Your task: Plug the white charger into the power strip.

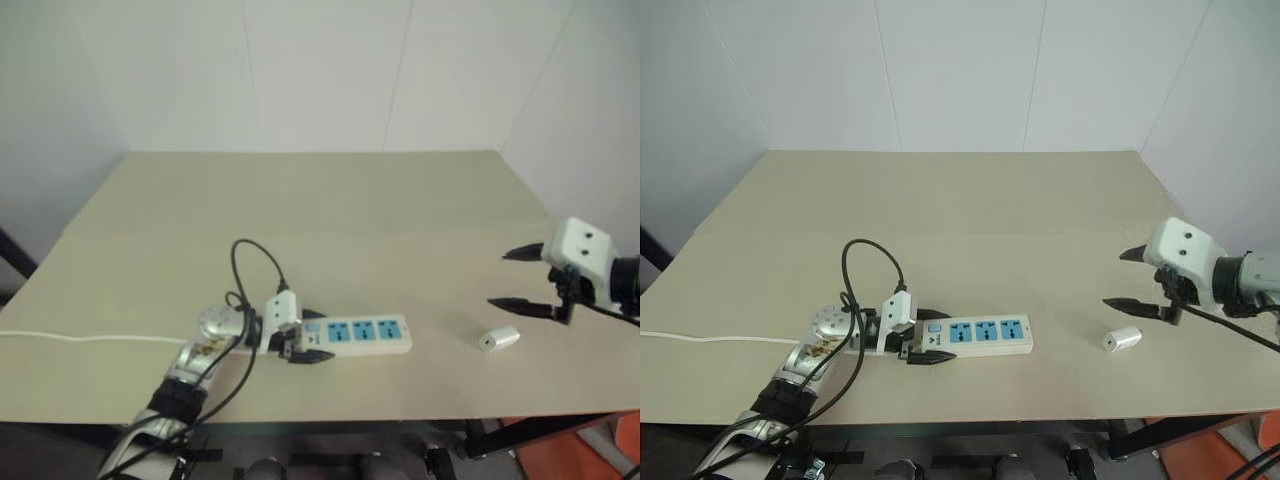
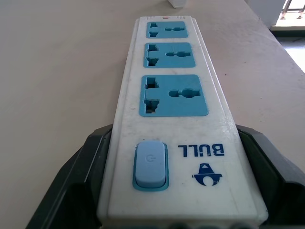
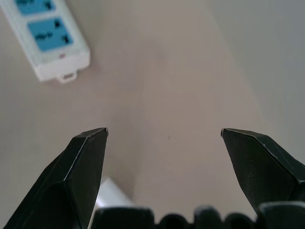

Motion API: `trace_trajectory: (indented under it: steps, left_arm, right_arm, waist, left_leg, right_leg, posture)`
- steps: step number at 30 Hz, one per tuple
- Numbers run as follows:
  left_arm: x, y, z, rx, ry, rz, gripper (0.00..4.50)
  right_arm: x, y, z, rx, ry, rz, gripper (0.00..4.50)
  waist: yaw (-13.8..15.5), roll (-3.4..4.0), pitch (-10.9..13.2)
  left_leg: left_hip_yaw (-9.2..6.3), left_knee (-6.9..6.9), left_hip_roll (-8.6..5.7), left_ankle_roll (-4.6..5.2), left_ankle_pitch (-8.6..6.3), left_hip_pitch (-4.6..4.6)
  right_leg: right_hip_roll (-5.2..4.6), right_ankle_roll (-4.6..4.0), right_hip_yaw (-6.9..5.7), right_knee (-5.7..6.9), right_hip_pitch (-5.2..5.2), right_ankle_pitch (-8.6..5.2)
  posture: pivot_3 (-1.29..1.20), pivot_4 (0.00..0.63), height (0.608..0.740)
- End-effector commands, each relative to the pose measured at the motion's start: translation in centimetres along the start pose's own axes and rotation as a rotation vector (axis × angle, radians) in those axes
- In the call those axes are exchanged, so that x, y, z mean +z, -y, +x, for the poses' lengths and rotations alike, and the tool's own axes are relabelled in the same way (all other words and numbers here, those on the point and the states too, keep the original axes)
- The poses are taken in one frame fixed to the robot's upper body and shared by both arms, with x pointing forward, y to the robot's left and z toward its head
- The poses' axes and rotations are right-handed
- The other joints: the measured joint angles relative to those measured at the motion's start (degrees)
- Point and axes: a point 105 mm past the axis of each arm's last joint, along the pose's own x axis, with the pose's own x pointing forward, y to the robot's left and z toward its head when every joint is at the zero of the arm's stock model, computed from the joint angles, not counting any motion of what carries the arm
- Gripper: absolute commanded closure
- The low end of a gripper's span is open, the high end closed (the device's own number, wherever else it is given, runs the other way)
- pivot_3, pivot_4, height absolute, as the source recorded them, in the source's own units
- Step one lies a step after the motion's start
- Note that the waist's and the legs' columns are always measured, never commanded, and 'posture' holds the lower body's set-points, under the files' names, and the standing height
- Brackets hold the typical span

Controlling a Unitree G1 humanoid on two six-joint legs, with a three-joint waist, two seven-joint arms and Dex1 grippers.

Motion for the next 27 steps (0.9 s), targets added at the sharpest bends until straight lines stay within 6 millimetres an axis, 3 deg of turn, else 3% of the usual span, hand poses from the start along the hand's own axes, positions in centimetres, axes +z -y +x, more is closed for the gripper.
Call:
trace_trajectory:
  steps: [1, 7, 15, 27]
  left_arm:
    - [0.4, 0.9, 0.8, -0.050, 0.015, 0.004, 1.19]
    - [0.5, 1.4, 1.5, -0.060, 0.016, 0.007, 1.19]
    - [0.5, 1.6, 2.0, -0.036, 0.016, -0.005, 1.19]
    - [0.2, 2.2, 2.2, -0.033, 0.006, -0.026, 1.19]
  right_arm:
    - [0.8, -0.5, -0.6, 0.105, -0.014, -0.091, 0.00]
    - [-0.1, -1.2, 0.1, 0.223, -0.102, -0.200, 0.00]
    - [-2.7, -2.6, 1.5, 0.388, -0.254, -0.324, 0.00]
    - [-4.8, -1.5, 4.5, 0.429, -0.326, -0.390, 0.00]
  waist:
    - [0.0, 0.01, 0.0]
    - [0.0, 0.02, 0.0]
    - [0.1, 0.06, 0.0]
    - [0.0, 0.13, 0.0]
  left_leg:
    - [0.00, 0.00, 0.00, 0.00, 0.00, 0.01]
    - [0.01, 0.00, 0.00, 0.00, 0.00, 0.02]
    - [0.02, 0.01, -0.01, 0.00, 0.00, 0.02]
    - [0.03, 0.01, -0.01, 0.00, 0.00, 0.05]
  right_leg:
    - [0.00, 0.00, 0.00, 0.00, 0.00, 0.00]
    - [0.00, 0.00, 0.00, 0.00, 0.00, 0.00]
    - [-0.01, 0.01, 0.00, 0.02, -0.02, 0.00]
    - [-0.01, 0.00, 0.02, 0.03, -0.01, 0.00]
  posture:
    - [0.00, 0.150, 0.740]
    - [0.00, 0.150, 0.740]
    - [0.00, 0.150, 0.740]
    - [0.00, 0.150, 0.740]
